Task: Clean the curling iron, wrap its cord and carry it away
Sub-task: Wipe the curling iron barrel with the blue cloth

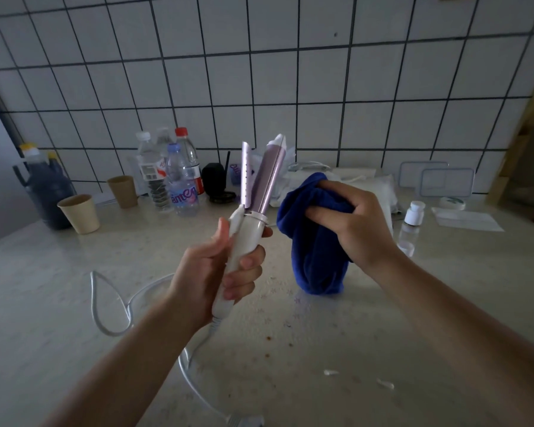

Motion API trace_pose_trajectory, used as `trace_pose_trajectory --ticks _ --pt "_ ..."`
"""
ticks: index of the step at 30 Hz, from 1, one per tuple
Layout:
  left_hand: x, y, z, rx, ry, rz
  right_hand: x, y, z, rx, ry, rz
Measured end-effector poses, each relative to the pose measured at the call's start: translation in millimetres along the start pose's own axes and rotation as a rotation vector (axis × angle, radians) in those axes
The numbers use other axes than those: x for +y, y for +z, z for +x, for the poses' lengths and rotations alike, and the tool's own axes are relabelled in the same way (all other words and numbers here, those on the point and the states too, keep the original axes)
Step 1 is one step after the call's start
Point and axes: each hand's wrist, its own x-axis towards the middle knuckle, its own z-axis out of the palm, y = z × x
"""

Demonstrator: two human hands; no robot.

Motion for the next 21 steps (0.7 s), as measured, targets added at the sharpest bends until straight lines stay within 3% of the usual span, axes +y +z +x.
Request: trace_pose_trajectory --ticks 8,13,17,21 --pt "-2.9 13.3 0.7 0.244 -0.032 0.533 -20.6 -16.9 6.8 -0.033 -0.141 0.101" --pt "-4.2 18.4 1.1 0.255 0.019 0.78 -24.0 -21.8 7.3 -0.226 0.028 -0.053" --pt "-8.0 18.0 2.1 0.292 0.048 0.809 -21.8 -11.5 3.9 -0.409 0.138 -0.104" --pt "-9.1 12.8 1.4 0.3 0.05 0.761 -19.4 -1.2 -1.5 -0.485 0.174 -0.037"
